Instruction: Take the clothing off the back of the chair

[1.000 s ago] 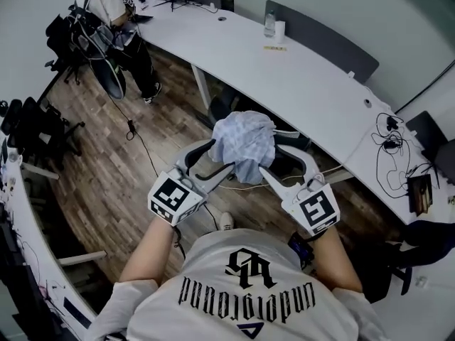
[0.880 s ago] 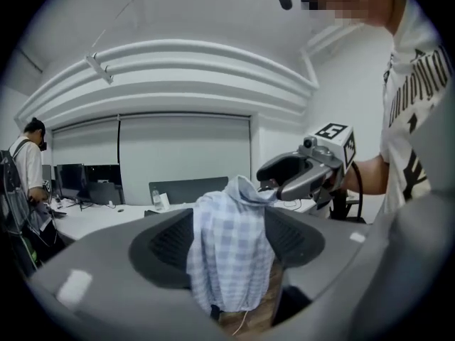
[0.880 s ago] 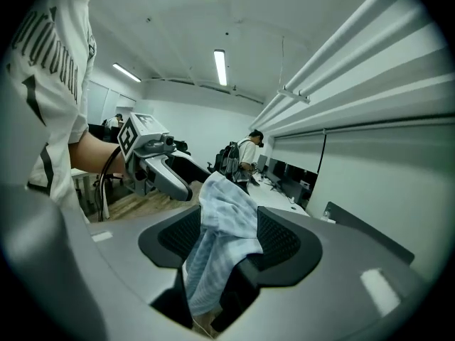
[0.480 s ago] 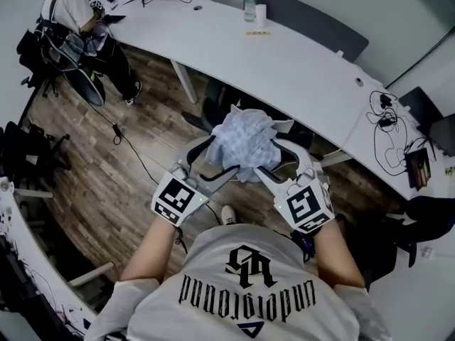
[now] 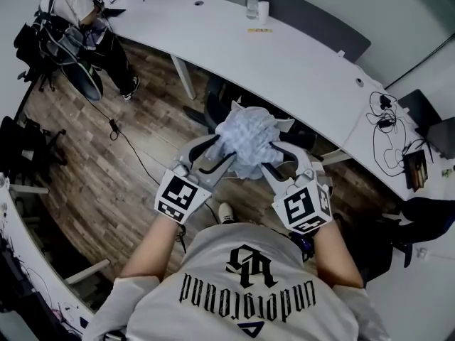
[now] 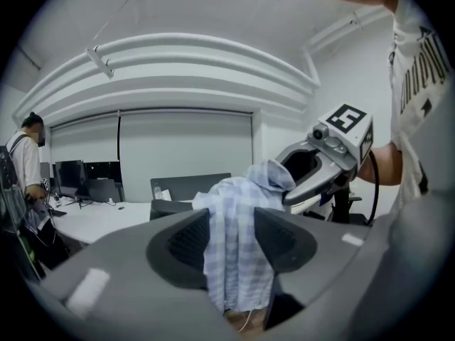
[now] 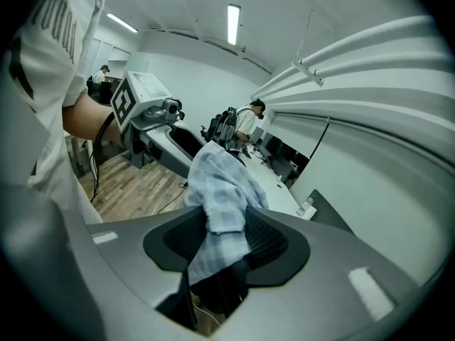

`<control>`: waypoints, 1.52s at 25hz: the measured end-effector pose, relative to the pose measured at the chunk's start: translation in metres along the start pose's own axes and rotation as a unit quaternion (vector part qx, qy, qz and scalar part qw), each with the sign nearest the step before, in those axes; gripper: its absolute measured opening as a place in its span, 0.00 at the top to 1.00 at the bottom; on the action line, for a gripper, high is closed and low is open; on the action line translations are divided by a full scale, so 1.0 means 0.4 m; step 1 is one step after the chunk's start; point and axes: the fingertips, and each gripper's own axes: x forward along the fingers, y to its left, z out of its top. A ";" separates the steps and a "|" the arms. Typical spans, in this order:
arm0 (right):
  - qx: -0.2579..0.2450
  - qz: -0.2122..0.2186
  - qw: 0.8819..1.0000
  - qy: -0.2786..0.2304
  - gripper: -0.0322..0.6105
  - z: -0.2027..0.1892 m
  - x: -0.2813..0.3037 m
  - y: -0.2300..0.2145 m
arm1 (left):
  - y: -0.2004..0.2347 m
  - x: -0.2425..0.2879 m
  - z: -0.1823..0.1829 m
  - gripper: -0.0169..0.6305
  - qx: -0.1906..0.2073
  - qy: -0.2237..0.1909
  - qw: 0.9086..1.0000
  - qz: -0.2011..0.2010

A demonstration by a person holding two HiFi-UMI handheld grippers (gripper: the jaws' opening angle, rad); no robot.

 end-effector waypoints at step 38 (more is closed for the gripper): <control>-0.030 0.055 0.986 -0.157 0.88 -0.066 -0.427 0.113 | -0.482 -0.113 0.097 0.85 0.021 -0.008 0.993 0.114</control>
